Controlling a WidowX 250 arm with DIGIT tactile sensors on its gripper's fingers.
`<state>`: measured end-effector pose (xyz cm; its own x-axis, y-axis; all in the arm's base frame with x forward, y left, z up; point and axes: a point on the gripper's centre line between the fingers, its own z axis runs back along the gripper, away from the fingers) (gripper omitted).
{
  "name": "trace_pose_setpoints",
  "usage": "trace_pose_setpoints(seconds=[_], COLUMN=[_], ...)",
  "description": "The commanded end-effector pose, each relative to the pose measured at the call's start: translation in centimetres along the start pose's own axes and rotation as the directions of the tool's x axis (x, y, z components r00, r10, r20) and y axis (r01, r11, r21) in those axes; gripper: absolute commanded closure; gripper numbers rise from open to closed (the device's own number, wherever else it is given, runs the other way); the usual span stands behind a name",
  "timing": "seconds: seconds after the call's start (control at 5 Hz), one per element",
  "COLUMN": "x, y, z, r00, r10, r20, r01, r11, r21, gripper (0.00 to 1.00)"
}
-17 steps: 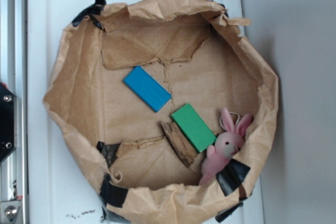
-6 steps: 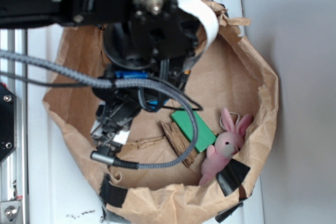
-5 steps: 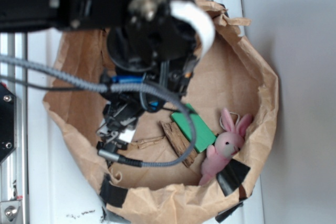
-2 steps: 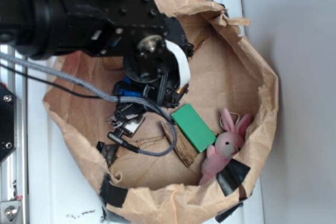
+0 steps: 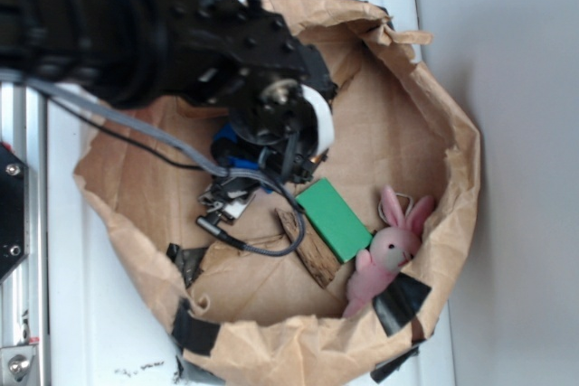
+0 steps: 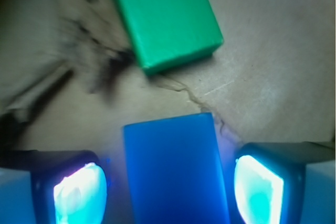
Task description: Grab the blue block.
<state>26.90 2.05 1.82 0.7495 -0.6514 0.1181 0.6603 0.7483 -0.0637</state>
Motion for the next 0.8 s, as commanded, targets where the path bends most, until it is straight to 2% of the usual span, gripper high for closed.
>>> trace_pose_setpoints(seconds=[0.0,0.2,0.6], x=[-0.1,0.2,-0.4], y=[0.8,0.6,-0.1], z=[-1.2,0.6,9.2], r00=[1.000,0.999,0.964], r10=[0.007,0.013,0.231], r20=[0.005,0.040,0.128], r01=[-0.008,-0.015,-0.230], r11=[0.999,0.999,0.973], r21=[0.051,0.034,-0.026], gripper=[1.00,1.00,1.00])
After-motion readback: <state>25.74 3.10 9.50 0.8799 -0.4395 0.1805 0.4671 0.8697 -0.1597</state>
